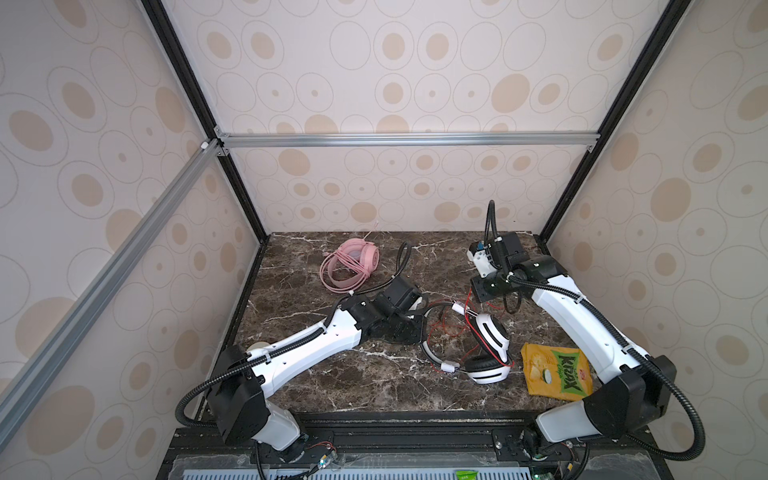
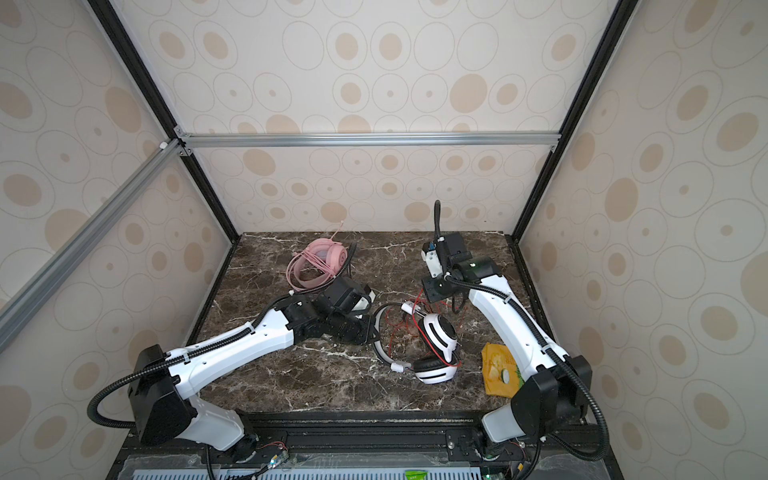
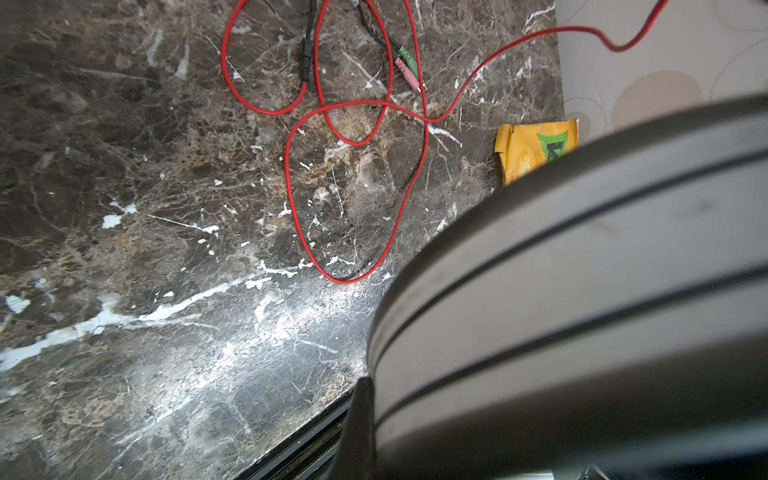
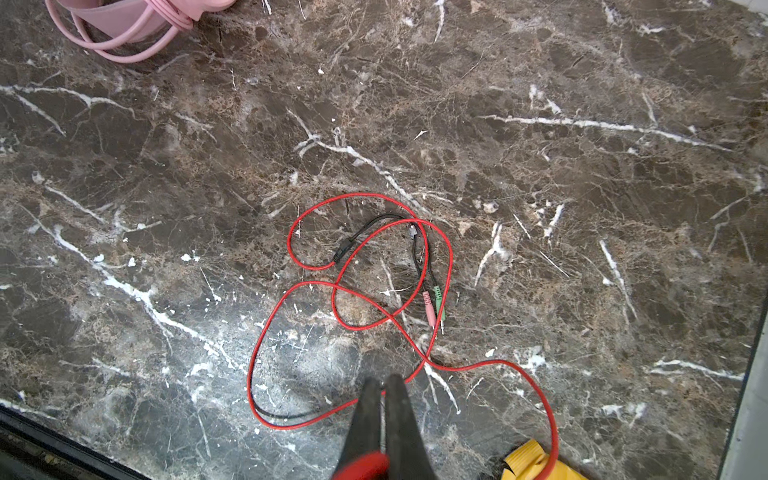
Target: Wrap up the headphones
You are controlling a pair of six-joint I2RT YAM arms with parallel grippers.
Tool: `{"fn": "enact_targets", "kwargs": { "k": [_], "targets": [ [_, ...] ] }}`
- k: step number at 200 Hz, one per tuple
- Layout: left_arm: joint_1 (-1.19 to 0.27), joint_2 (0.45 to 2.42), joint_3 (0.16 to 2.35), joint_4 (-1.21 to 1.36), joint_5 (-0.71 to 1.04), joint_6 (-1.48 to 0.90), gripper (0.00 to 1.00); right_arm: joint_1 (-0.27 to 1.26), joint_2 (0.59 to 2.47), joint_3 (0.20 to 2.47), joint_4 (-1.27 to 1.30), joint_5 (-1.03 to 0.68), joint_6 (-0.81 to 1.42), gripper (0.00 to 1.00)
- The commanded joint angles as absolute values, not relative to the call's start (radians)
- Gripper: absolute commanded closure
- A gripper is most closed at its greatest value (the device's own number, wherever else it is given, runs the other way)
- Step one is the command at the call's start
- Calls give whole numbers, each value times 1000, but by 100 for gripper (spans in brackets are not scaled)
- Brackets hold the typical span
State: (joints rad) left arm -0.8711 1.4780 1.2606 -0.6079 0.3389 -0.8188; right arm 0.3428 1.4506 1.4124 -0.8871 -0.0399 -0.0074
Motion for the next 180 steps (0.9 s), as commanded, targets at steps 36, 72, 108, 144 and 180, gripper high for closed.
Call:
{"fn": "enact_targets", "kwargs": {
  "k": [36, 72, 108, 144, 180],
  "targets": [
    [-747, 1367, 1327, -402, 536, -883, 100, 328, 1455, 1362, -873, -107, 27, 100],
    [-645, 1327, 1344, -385, 613, -897, 100, 306, 1449, 1341, -829, -251, 37, 70],
    [-522, 1325, 1417, -429, 657, -914, 100, 218, 1422, 1289, -736, -491, 70, 41],
    [-465, 1388, 1602, -616, 593, -824, 100, 133, 1338, 1214, -577, -612, 167, 41],
    [-448, 1459, 1764, -790, 476, -736, 100, 118, 1355, 1212, -560, -621, 264, 41]
  ]
}}
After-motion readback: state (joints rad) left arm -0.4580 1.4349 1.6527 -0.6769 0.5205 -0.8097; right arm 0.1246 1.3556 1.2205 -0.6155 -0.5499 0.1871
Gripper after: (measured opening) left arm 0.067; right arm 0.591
